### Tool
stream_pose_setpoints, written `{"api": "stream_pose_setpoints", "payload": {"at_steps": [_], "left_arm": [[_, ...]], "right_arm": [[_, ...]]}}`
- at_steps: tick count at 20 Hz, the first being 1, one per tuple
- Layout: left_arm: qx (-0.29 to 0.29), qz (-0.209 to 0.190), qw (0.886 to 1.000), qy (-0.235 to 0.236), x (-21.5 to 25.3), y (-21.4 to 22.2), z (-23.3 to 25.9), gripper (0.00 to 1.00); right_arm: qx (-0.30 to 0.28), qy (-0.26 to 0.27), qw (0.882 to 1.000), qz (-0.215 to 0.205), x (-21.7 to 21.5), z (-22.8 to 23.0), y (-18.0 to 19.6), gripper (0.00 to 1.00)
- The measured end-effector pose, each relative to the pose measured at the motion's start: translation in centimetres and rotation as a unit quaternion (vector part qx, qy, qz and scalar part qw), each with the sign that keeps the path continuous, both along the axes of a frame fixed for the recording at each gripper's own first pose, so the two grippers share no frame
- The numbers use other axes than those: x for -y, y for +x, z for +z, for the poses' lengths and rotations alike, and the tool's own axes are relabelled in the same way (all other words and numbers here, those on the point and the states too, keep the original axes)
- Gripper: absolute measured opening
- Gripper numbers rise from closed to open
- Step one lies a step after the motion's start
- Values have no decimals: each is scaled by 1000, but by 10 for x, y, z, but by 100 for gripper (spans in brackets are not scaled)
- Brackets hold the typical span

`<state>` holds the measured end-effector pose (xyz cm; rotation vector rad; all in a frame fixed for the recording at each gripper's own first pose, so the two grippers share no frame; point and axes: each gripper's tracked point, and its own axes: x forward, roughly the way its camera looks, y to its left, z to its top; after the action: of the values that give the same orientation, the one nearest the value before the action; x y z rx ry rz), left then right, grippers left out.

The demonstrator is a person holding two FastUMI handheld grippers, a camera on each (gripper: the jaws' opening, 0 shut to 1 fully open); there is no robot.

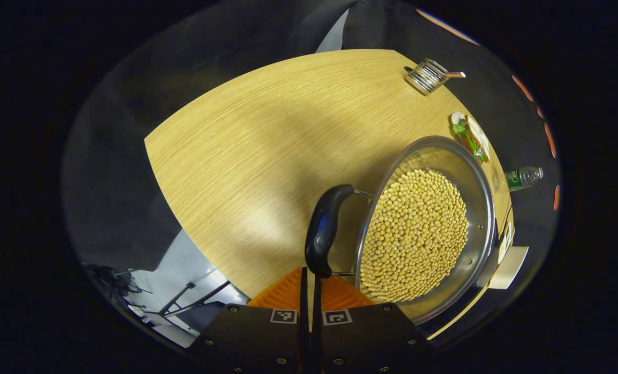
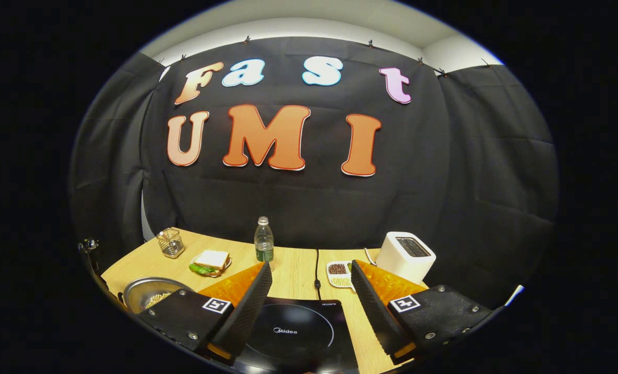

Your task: First push the handle of the pot to place it horizontally, then grasp the pot with both hands and set it on the induction cooktop.

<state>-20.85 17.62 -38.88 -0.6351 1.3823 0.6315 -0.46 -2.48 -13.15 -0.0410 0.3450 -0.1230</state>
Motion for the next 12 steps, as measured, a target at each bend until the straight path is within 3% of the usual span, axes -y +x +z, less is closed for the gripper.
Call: {"api": "stream_pose_setpoints", "payload": {"at_steps": [12], "left_arm": [[19,-89,995,43,-46,62,-4,2]], "right_arm": [[-90,24,995,38,-49,-42,-21,96]]}}
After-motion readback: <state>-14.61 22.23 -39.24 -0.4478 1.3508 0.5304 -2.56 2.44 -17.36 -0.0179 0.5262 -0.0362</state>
